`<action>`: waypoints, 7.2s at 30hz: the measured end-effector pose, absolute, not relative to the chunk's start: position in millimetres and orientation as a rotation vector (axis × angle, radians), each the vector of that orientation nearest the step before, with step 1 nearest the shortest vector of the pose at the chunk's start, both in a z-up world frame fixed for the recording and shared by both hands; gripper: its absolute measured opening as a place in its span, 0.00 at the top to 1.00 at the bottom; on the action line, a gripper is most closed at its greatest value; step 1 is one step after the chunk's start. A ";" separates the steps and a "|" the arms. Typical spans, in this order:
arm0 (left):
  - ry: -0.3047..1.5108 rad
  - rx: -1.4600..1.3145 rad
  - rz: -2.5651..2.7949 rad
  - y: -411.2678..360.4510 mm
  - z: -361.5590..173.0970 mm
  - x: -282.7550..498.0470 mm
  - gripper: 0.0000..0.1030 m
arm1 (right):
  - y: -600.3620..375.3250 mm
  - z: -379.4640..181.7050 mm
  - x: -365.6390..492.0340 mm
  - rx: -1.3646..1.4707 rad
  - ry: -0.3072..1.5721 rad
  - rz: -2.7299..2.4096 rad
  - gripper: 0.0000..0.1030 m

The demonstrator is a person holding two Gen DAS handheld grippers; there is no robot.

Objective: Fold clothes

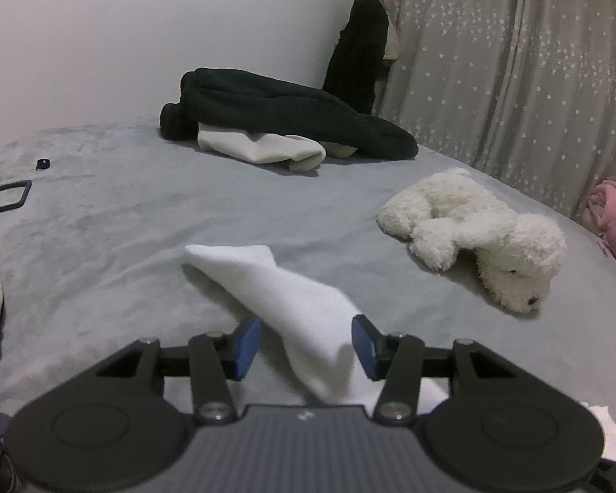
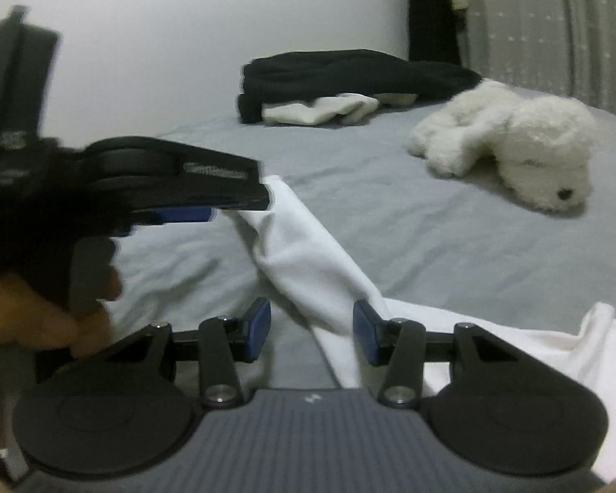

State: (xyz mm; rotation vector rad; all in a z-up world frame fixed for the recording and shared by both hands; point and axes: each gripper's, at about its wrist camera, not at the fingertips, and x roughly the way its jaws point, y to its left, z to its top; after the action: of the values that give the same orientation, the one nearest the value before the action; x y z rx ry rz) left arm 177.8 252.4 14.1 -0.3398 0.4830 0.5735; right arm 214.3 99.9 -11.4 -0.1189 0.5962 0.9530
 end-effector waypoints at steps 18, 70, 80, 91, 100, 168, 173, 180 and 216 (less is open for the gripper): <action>0.504 -0.521 0.658 282.9 -22.3 181.4 0.42 | 59.0 -18.8 247.7 0.159 0.673 0.893 0.90; 0.413 -0.876 0.396 302.2 -38.4 188.1 0.62 | 31.9 -4.2 250.8 0.156 0.638 0.826 0.94; 0.311 -0.848 0.333 294.9 -29.8 185.0 0.62 | -13.0 15.6 254.1 0.090 0.810 0.801 0.93; 0.395 -0.781 0.349 284.3 -22.3 194.4 0.58 | 3.1 13.3 240.4 -0.091 0.645 0.649 0.59; 0.487 -0.935 0.232 285.0 -38.1 201.6 0.59 | 14.4 2.3 253.4 -0.159 0.630 0.592 0.59; 0.142 -0.448 0.789 273.9 65.7 127.3 0.97 | 62.5 -0.7 222.1 0.184 0.760 1.280 0.48; 0.085 -0.473 0.687 273.9 73.7 118.3 0.97 | 29.5 -0.6 253.3 0.431 0.778 1.181 0.47; -0.001 -0.484 0.507 275.3 80.9 107.7 0.97 | 65.0 -10.6 300.4 0.409 0.952 1.083 0.47; 0.199 -0.331 0.587 276.7 89.0 104.3 1.00 | 189.4 -17.0 222.4 -0.281 0.575 1.110 0.97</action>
State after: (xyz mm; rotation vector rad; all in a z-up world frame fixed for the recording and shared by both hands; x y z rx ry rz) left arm 104.3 276.7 89.0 -0.3310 0.1994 0.5870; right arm 222.4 189.4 -17.0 -0.2807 0.5748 1.1099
